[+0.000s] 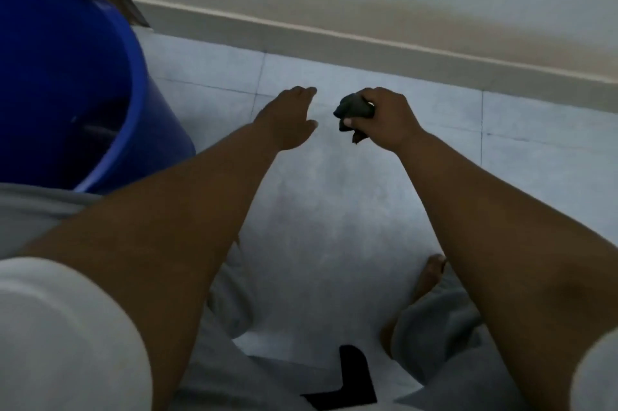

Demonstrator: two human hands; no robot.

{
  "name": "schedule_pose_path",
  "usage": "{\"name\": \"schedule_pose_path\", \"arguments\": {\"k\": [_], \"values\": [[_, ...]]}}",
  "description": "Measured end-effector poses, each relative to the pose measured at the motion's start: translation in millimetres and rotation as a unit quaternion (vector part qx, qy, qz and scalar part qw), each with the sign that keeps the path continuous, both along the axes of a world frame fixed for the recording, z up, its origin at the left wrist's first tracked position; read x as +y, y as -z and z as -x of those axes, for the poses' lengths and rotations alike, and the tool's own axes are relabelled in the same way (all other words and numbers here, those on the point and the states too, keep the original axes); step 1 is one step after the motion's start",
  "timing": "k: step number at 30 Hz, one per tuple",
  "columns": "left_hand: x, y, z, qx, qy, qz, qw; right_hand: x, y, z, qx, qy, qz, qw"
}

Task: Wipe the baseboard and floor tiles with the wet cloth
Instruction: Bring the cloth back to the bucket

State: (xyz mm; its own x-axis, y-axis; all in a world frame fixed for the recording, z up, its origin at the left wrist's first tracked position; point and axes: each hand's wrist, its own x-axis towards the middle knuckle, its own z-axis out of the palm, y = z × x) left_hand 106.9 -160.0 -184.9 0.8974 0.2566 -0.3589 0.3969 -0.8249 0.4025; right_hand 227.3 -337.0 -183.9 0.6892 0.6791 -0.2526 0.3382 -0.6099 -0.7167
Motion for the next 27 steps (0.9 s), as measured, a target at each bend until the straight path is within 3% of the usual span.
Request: {"name": "schedule_pose_path", "arguments": {"k": [2,4,6,10,14,16,18,21,27], "values": [[12.7,-28.9,1.7,-0.014,-0.025,0.009,1.000,24.6,-31.4,6.3,0.028,0.014,-0.037,0.999],[30.5,-61.1,2.6,-0.027,-0.095,0.066,0.993,50.5,-62.3,15.4,0.135,0.050,-0.103,0.984],[55.4,-96.9,3.9,-0.037,-0.185,0.152,0.970,76.4,-88.9,25.5,0.226,0.065,-0.154,0.960],[111.6,-155.5,28.9,-0.045,-0.274,0.226,0.934,133.4,-132.1,50.6,0.324,0.071,-0.217,0.918],[160.2,-183.2,63.6,-0.034,-0.353,0.245,0.902,185.6,-157.9,83.8,0.468,0.089,-0.222,0.850],[179.8,-186.2,77.1,-0.022,-0.390,0.256,0.884,205.5,-162.5,98.9,0.507,0.072,-0.198,0.836],[194.8,-183.9,89.4,-0.020,-0.418,0.262,0.869,221.8,-163.4,112.6,0.484,0.048,-0.161,0.858],[205.6,-174.9,103.6,-0.031,-0.449,0.307,0.839,246.4,-150.2,122.2,0.326,0.079,-0.109,0.936],[219.9,-155.5,123.8,-0.021,-0.485,0.359,0.798,275.2,-122.6,115.1,0.192,0.131,-0.069,0.970]]}}
